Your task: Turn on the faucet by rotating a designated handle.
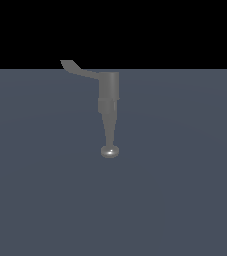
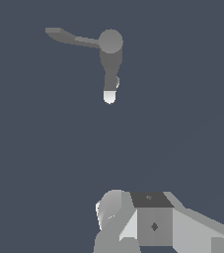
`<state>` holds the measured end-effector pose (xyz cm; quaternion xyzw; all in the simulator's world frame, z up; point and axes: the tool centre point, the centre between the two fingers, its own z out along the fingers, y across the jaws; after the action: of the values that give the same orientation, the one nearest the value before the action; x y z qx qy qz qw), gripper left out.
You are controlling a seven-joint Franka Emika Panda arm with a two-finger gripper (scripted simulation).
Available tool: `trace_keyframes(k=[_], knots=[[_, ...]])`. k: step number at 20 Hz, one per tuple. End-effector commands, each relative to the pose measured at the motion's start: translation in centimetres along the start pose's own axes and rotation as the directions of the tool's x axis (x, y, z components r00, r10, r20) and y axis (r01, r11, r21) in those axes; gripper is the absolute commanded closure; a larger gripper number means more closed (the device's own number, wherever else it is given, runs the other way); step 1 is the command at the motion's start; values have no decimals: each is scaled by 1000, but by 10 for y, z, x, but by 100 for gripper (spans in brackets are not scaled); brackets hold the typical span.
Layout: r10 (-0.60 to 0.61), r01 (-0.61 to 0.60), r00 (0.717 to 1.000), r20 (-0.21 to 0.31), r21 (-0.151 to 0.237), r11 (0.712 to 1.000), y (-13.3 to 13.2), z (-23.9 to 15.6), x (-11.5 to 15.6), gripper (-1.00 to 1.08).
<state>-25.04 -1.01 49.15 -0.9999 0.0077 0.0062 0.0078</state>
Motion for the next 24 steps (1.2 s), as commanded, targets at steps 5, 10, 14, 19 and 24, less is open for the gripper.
trace_keyframes(k=[5,10,14,19,24], knots=[[-8,7,1000,-7,-12,1000,1,-2,4,108],[-26,25,999,-19,-33,999,4,-7,10,108],[-22,21,1000,-19,-31,999,4,-6,10,108],[8,-8,1000,-19,-26,1000,2,-5,16,108],[63,-64,998,-20,-17,998,0,-2,27,108]])
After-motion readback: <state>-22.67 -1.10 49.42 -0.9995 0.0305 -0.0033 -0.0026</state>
